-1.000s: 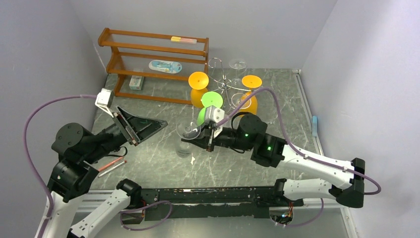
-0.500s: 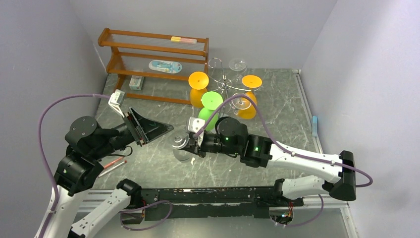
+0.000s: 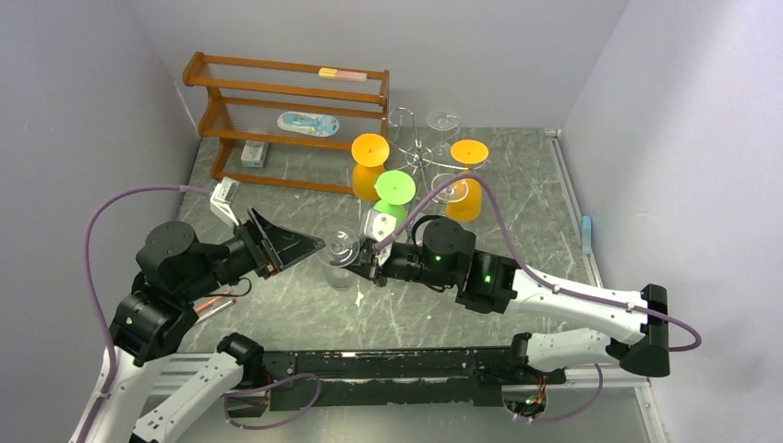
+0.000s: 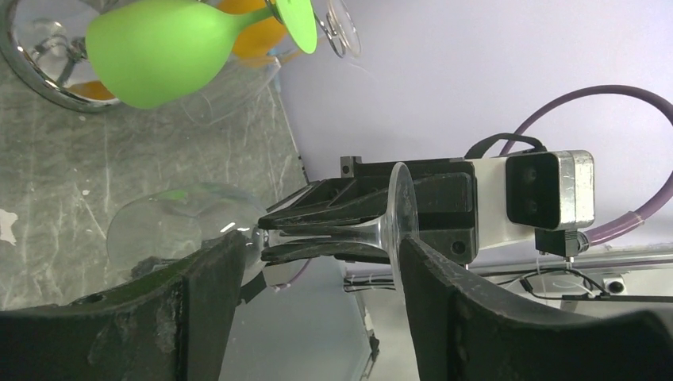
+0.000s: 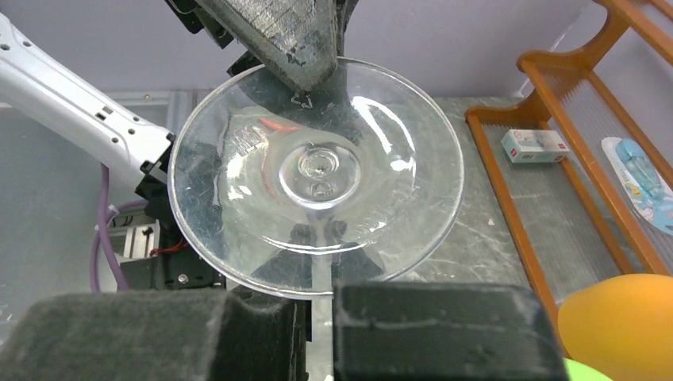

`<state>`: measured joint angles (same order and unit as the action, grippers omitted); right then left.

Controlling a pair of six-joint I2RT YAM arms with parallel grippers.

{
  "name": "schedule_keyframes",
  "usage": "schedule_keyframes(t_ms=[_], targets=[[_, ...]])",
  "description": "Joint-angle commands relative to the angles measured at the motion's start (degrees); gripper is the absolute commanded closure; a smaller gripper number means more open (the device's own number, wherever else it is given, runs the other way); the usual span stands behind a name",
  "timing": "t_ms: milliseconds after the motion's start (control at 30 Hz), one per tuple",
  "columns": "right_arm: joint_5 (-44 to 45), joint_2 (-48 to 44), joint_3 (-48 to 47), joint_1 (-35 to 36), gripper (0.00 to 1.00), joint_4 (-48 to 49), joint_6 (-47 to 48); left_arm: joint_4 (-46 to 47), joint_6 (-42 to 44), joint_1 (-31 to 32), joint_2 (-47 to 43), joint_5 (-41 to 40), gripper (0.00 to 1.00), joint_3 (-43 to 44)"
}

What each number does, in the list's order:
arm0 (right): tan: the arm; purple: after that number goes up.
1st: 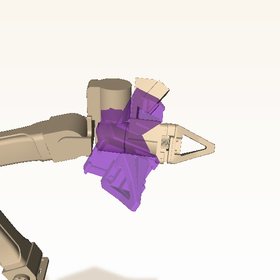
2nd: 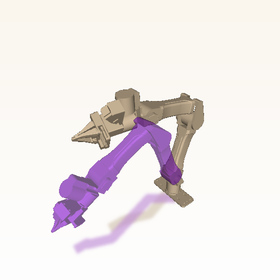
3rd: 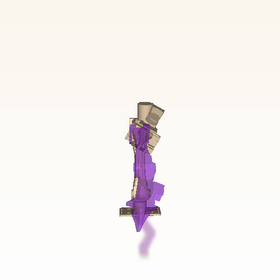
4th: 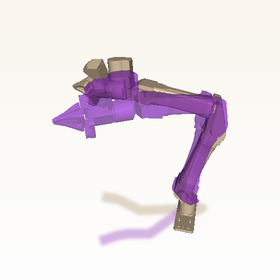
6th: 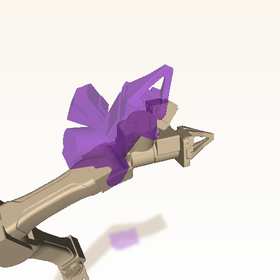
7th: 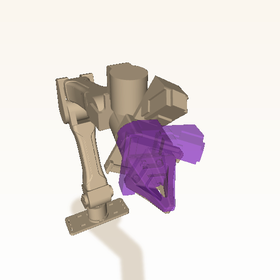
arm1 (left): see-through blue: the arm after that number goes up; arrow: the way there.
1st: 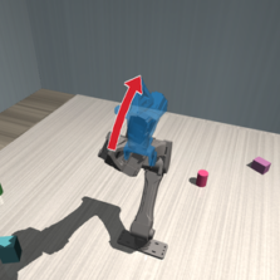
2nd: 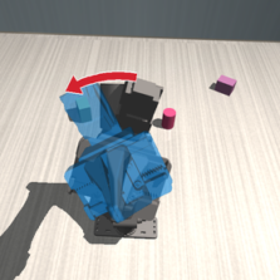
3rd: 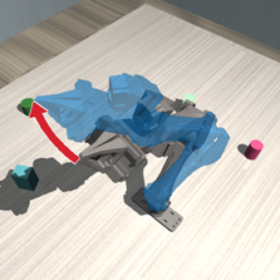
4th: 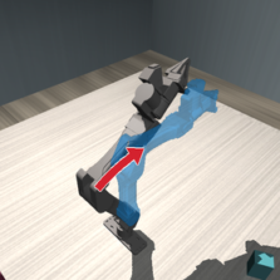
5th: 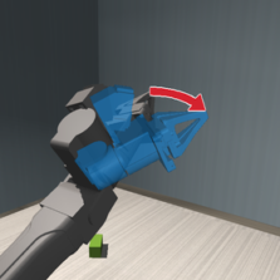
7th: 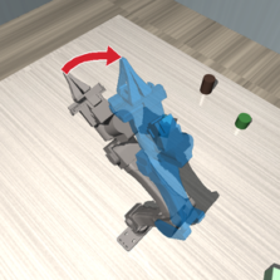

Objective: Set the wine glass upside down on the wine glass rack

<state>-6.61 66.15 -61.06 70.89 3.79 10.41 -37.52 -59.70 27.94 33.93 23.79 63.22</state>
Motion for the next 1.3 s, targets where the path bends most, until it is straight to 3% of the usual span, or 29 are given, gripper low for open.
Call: schedule_keyframes(t_ms=[0, 133, 267, 500, 633, 800, 867, 1033, 1267], targets=[[-0.18, 0.75, -0.67, 0.34, 1.0, 4.26, 0.66, 5.16, -2.58, -0.46, -1.26, 4.28, 0.27, -3.78], [-0.84, 2.08, -0.5, 0.32, 1.0, 4.11, 0.74, 6.17, -3.25, -0.43, -0.83, 6.05, 0.29, -4.24], [-1.47, 2.9, -0.37, 0.41, 1.0, 3.71, 1.11, 7.24, -4.54, -0.43, -1.08, 7.22, 0.44, -5.86], [-0.88, 3.42, -0.04, 0.39, 1.0, 3.15, 1.6, 6.36, -3.96, -0.43, -1.16, 6.57, 0.95, -6.43], [-0.95, 2.47, 0.53, 0.39, 0.98, 3.59, -0.07, 5.99, -4.07, -0.44, -1.15, 5.1, 0.95, -5.61], [-1.31, -1.22, 2.39, 0.39, 0.41, 5.4, -3.93, 8.67, -7.49, -0.43, -1.33, 0.66, 0.95, -4.15], [-0.64, -2.8, 2.1, 0.37, 0.3, 4.11, -5.26, 8.93, -8.32, -0.48, -0.99, -2.66, 0.95, -2.51], [0.11, -8.34, 2.52, 0.3, 0.22, 0.16, -7.85, 9.44, -7.26, -0.44, 2.05, -11.43, 0.95, 2.5], [5.39, -17.41, 3.6, 0.26, 0.22, 0.69, -16.5, 18.37, -6.01, -0.43, 10.96, -17.72, 0.95, 4.12]])
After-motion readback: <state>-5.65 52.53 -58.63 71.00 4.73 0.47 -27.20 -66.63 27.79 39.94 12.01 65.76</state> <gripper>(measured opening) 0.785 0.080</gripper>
